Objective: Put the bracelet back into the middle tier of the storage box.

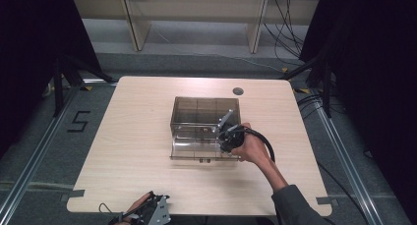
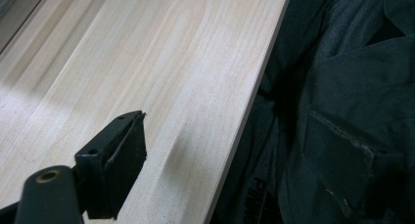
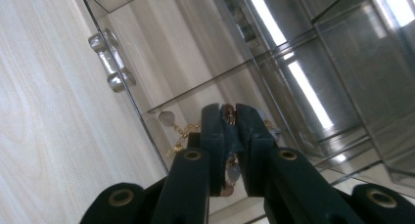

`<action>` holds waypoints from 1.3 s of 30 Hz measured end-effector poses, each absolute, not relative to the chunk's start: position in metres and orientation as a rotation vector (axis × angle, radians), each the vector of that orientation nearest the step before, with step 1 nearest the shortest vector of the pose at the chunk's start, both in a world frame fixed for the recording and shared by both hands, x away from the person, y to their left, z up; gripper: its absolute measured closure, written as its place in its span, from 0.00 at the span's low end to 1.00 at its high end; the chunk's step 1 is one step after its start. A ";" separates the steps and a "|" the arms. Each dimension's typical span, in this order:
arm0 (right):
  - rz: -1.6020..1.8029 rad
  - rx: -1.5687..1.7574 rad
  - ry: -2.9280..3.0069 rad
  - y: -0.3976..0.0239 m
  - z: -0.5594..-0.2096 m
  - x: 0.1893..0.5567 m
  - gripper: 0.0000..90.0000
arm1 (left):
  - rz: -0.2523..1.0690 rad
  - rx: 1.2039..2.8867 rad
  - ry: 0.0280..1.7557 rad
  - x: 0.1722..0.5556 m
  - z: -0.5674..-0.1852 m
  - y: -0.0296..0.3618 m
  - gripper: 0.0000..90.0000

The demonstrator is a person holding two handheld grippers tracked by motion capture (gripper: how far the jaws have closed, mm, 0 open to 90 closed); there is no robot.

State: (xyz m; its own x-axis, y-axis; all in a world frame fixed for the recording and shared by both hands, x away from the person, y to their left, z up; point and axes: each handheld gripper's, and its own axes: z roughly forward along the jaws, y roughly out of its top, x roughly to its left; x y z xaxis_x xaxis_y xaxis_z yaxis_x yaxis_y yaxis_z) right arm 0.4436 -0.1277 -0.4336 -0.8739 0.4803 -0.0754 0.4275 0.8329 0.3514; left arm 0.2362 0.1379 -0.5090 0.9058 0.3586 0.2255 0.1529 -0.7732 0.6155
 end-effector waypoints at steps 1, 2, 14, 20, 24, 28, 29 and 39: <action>0.504 0.710 2.851 -0.128 -0.435 0.444 0.92 | 0.444 2.451 0.367 0.236 -0.509 0.138 0.18; 0.514 0.731 2.842 -0.129 -0.435 0.444 0.92 | 0.444 2.451 0.367 0.236 -0.509 0.138 0.18; 0.684 0.804 2.732 -0.144 -0.425 0.439 0.73 | 0.442 2.450 0.366 0.236 -0.509 0.138 0.18; 0.762 0.846 2.664 -0.152 -0.424 0.428 0.64 | 0.442 2.451 0.369 0.236 -0.509 0.138 0.18; 0.813 0.832 2.655 -0.156 -0.424 0.421 0.58 | 0.442 2.450 0.369 0.237 -0.509 0.138 0.18; 0.841 0.863 2.642 -0.160 -0.425 0.415 0.52 | 0.435 2.444 0.377 0.237 -0.510 0.138 0.18; 0.843 0.885 2.637 -0.161 -0.425 0.413 0.50 | 0.435 2.444 0.377 0.237 -0.510 0.138 0.18; 0.955 0.886 2.606 -0.165 -0.429 0.398 0.44 | 0.442 2.449 0.378 0.237 -0.510 0.138 0.18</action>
